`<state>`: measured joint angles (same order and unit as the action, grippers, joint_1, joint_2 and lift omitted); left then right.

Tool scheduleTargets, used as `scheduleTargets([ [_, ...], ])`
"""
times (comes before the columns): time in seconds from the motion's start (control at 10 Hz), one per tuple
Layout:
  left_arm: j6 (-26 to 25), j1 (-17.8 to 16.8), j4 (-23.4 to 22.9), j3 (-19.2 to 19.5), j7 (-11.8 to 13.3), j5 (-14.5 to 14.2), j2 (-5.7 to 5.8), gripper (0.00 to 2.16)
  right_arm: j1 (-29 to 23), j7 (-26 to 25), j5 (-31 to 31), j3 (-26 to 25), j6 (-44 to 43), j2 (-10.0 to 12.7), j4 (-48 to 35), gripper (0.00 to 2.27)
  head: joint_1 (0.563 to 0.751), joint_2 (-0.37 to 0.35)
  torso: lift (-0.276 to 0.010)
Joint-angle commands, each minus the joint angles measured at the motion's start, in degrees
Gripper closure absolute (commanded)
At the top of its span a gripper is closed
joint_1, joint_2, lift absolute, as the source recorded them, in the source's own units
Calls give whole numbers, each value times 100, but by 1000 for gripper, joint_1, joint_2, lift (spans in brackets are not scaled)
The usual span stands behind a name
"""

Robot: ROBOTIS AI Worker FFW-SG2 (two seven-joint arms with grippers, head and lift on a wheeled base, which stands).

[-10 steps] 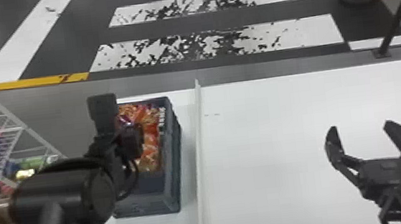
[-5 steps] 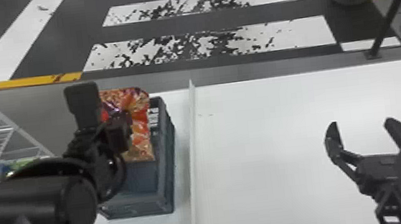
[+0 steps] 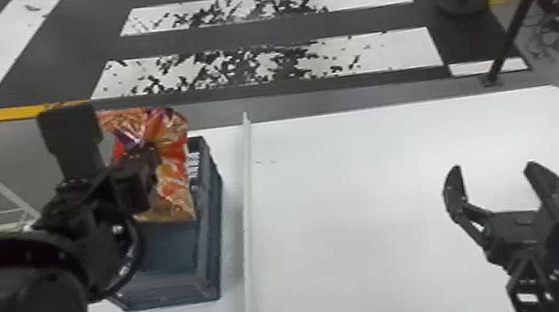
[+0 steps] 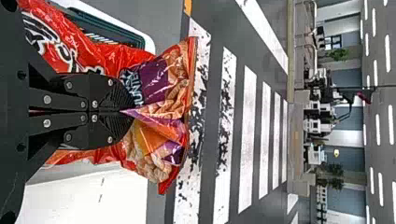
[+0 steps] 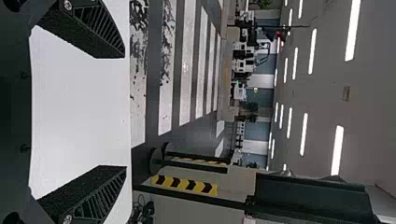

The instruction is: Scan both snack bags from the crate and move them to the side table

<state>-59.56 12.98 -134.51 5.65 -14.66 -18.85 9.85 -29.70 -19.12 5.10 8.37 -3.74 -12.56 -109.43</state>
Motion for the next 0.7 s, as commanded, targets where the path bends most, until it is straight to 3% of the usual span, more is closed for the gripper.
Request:
scheduleTargets([
  [0.0, -104, 82, -242, -3, 42, -181, -9, 1740, 17, -21, 0, -20, -17, -9, 1, 66, 695, 56, -29],
  [0.2, -122, 161, -400, -223, 191, -295, -62, 1740, 26, -74, -44, -20, -34, -9, 27, 66, 695, 21, -29],
  [0.6, -139, 161, -374, -917, 569, -383, -18, 1740, 17, -241, -79, -11, -263, -9, 53, 80, 695, -76, -29],
])
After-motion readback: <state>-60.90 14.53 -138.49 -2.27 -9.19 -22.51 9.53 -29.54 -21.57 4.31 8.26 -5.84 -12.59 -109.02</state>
